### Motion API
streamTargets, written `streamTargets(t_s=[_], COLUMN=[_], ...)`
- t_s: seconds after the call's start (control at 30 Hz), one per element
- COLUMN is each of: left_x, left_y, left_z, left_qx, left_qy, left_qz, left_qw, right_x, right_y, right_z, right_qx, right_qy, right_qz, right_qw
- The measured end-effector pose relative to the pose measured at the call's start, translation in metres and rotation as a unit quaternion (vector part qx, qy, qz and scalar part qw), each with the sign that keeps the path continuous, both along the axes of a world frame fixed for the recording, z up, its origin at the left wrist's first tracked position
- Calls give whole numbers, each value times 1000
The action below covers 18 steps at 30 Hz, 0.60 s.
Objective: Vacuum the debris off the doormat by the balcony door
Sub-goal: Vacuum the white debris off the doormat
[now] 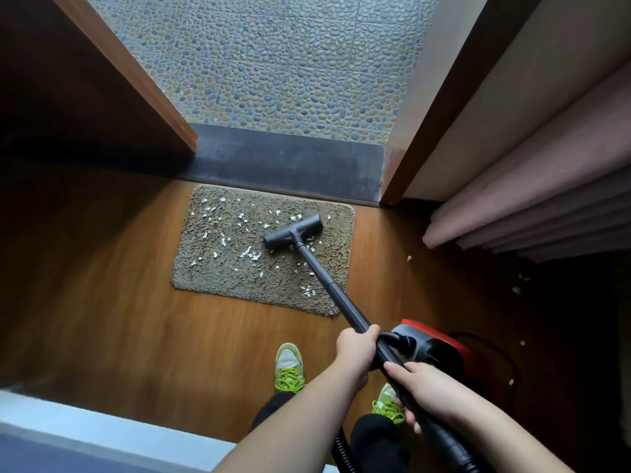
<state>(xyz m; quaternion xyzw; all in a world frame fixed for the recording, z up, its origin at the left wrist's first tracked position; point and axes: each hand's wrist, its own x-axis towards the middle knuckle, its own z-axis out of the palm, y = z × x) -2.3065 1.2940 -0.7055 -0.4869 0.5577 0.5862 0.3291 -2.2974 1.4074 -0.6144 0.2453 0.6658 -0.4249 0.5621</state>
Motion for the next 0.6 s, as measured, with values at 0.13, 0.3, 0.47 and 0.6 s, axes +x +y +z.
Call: streamTargets(t_s=[0.13,0.3,0.47,0.6], left_x=[8,17,25,31], left_y=[18,39,56,68], left_z=[4,10,21,26], left_qx=[20,26,34,25], left_qy=[-5,-13,-15,-23], left_qz=[1,-4,-2,-30], left_qw=[1000,1000,999,999], right_x=[5,10,17,21], right_y=[18,39,58,74], right_z=[6,13,20,23], right_qx=[13,26,35,40], right_qy=[-3,-6,-8,-6], right_qz=[6,36,62,96], right_qw=[1000,999,997,995])
